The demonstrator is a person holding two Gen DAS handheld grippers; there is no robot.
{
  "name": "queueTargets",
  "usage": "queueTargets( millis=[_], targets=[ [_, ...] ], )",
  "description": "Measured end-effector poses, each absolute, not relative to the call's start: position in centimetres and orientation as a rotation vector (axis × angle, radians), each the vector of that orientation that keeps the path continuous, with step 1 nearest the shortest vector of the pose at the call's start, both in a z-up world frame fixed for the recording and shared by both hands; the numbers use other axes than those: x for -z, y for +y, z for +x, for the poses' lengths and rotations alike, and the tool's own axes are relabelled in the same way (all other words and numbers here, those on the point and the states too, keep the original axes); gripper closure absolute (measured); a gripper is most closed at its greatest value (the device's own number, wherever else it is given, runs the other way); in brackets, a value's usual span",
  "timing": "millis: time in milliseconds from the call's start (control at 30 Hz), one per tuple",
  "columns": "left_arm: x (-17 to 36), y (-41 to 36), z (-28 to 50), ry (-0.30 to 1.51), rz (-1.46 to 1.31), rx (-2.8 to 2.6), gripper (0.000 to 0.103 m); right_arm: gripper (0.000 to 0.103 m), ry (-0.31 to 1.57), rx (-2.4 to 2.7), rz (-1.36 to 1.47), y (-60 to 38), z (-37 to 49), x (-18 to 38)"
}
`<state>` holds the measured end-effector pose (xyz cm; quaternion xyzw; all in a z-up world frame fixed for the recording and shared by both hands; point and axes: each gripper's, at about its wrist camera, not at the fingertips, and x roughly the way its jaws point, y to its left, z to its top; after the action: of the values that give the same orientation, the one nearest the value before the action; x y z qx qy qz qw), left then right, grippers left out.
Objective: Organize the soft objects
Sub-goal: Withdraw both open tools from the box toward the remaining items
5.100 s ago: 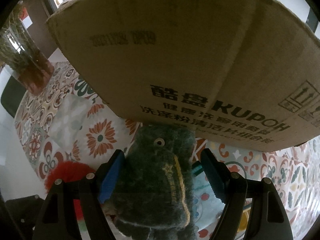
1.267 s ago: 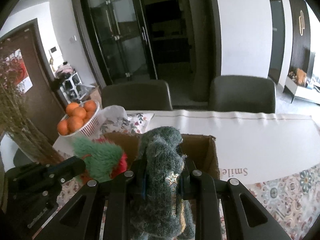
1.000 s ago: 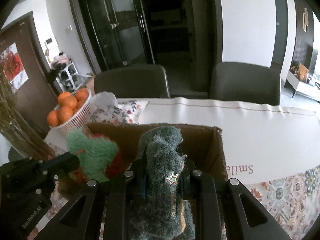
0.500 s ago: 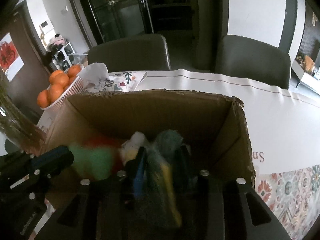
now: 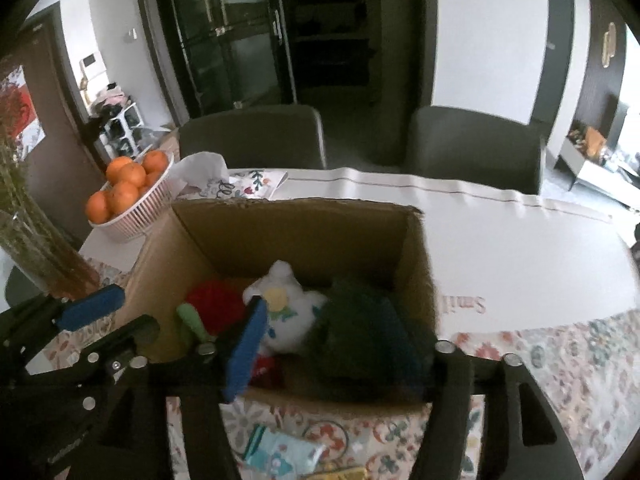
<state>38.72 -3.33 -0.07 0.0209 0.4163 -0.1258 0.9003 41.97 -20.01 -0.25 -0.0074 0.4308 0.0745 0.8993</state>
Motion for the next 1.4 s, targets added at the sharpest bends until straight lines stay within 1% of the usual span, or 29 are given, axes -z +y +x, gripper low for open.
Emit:
queueTargets(
  millis=[67,200,500,767,1000,1400],
  targets=[
    [-0.4,-3.3,37.8,0.855,0.047,0.263,0.053,0.031,0.876,-0.140,-0.024,-20.2,40.7,-0.4],
    [-1.3,-3.5,35.9,0.838,0.069,0.256,0.042,0.027,0.887,-0.104,-0.049,-20.5,38.3,-1.4],
    [-2.7,-4.1,31.9,0.825,0.127,0.265,0.029,0.026,0.946,-0.055,-0.084,-21.2,34.2,-2.0],
    [-1.1,-5.1,29.6,0.872,0.219,0.277,0.027,0.026,1.023,0.010,-0.125,-22.0,31.6,-0.6],
    [1.0,-5.8,28.5,0.936,0.258,0.307,0.027,0.026,1.134,0.038,-0.135,-22.1,30.0,1.3],
    [5.6,-6.5,28.5,1.094,0.296,0.338,0.027,0.026,1.296,0.099,-0.187,-22.4,28.9,5.5]
  ],
)
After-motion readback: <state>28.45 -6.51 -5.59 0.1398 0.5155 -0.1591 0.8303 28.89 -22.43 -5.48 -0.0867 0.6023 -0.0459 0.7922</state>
